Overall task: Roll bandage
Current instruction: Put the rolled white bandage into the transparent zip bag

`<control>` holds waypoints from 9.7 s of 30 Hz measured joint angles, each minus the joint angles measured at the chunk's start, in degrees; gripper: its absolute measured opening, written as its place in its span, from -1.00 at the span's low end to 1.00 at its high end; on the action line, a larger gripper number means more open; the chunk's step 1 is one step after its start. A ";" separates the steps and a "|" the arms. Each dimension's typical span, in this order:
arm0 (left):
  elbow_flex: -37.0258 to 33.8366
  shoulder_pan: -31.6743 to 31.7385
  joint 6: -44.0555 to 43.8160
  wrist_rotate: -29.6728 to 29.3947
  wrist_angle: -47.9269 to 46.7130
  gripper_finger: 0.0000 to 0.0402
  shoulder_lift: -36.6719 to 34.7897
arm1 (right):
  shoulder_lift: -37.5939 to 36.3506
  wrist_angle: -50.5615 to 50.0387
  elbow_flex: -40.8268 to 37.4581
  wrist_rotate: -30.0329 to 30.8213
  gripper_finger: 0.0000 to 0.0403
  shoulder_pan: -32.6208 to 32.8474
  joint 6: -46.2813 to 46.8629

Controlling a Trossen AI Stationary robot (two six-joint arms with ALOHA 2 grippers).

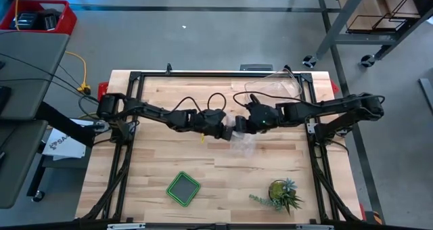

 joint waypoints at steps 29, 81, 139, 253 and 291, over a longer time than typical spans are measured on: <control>0.07 1.11 -4.55 11.75 15.95 -1.00 3.45 | 0.05 -13.00 -0.15 -2.11 -0.84 2.08 6.21; 4.93 1.26 -29.01 10.79 76.61 -1.00 23.12 | -4.12 -10.84 1.30 -15.77 -0.84 3.24 -2.29; 8.31 1.57 -22.06 6.60 77.33 -1.00 22.73 | -6.28 -24.22 8.83 -0.50 -0.18 3.52 -2.38; 3.96 16.99 8.21 40.91 28.66 -0.21 22.86 | 23.36 -17.26 -5.35 -5.99 -0.34 3.04 -9.83; 3.89 -4.17 31.97 2.34 -9.98 -0.21 5.18 | 19.43 -4.94 -5.95 -19.27 -0.34 1.59 -22.96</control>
